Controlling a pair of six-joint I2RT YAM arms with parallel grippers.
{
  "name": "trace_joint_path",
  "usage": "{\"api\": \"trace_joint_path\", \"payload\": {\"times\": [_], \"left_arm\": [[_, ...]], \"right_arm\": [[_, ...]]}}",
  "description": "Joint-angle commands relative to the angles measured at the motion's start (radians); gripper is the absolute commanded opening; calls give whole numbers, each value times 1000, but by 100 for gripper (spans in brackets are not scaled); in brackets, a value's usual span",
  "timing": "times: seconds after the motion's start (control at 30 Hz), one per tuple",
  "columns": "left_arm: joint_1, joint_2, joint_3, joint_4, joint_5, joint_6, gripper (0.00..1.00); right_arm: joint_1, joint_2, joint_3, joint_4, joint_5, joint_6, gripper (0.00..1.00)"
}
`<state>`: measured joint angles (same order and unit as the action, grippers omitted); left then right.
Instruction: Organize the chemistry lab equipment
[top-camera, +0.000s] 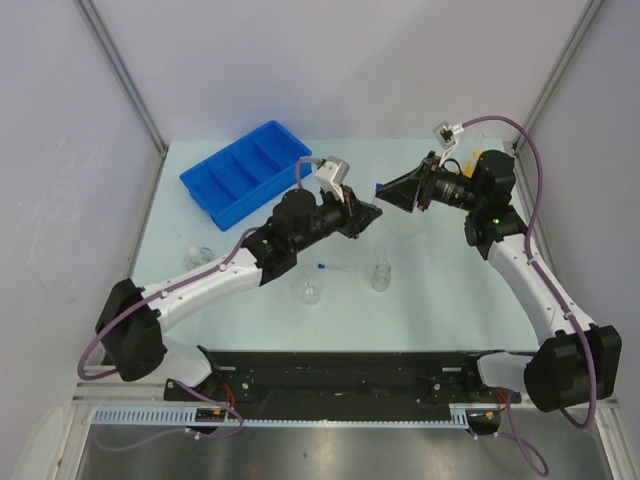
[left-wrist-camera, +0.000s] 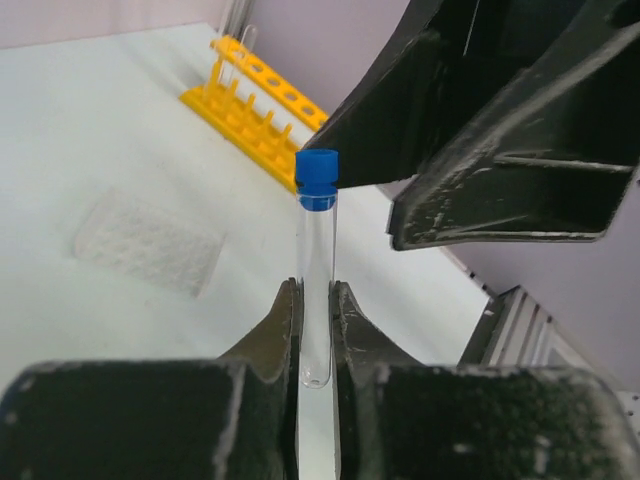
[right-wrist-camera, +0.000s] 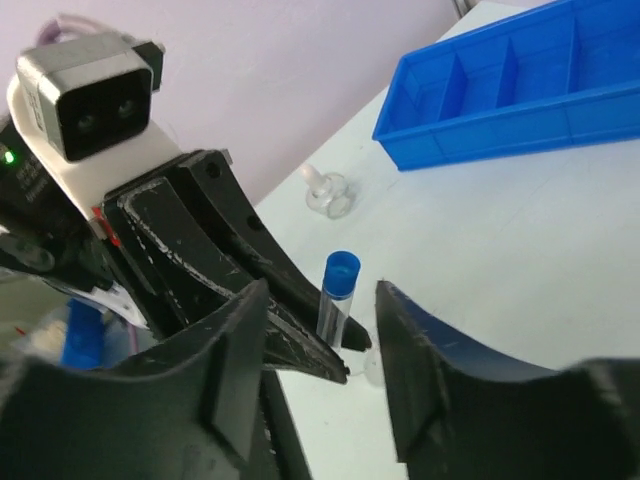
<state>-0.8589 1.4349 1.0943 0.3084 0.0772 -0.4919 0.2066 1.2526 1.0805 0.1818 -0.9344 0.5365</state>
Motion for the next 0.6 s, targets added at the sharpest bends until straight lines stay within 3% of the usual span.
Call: {"api": "trace_joint_path", "payload": {"times": [0.0, 0.03, 0.13, 0.3, 0.57], "left_arm": [[15, -97, 12, -94, 62, 227, 4], [18, -111, -5, -123, 76, 258, 4], [40, -169, -46, -176, 133, 372, 4], [52, -270, -116, -216, 219, 518, 4], [54, -295, -128, -296, 263, 585, 3]], "right_arm": [[8, -51, 2, -65, -52, -170, 58], [10, -55, 2, -70, -81, -178, 66], [20, -61, 2, -82, -104, -196, 74], [57, -39, 2, -90, -113, -196, 74], [166, -12, 2, -97, -175, -196, 70]]}}
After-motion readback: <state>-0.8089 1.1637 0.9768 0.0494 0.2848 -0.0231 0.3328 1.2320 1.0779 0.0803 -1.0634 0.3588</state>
